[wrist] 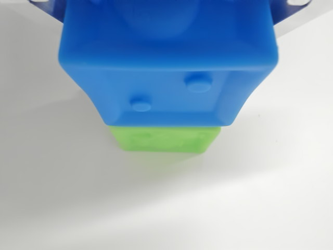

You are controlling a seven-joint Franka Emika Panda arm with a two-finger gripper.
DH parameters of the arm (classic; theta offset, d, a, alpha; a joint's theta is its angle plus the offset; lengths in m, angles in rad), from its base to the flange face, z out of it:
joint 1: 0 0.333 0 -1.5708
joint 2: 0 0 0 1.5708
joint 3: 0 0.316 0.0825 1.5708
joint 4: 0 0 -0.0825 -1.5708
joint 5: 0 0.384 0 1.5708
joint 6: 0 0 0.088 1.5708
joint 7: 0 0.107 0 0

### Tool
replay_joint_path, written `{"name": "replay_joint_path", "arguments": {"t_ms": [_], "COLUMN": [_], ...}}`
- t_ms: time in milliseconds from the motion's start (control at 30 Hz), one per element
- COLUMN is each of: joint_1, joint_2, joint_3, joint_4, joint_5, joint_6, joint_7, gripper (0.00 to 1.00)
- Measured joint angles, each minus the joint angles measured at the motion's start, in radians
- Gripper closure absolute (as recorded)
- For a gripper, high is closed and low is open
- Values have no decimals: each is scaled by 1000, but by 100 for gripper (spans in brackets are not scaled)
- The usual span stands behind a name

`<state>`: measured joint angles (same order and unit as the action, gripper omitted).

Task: Stack cube

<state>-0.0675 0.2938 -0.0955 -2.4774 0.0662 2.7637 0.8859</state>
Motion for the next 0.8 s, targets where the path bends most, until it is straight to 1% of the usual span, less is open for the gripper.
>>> {"name": "replay_joint_path", "arguments": {"t_ms": [400,433,800], "joint_1": [-5,-5,-6], "joint_2": [22,22,22], "joint_3": [5,6,6], "joint_4": [3,3,4], "joint_5": [4,4,4], "joint_6": [19,19,20], "joint_7": [-4,-4,-4], "gripper": [100,0,0]}}
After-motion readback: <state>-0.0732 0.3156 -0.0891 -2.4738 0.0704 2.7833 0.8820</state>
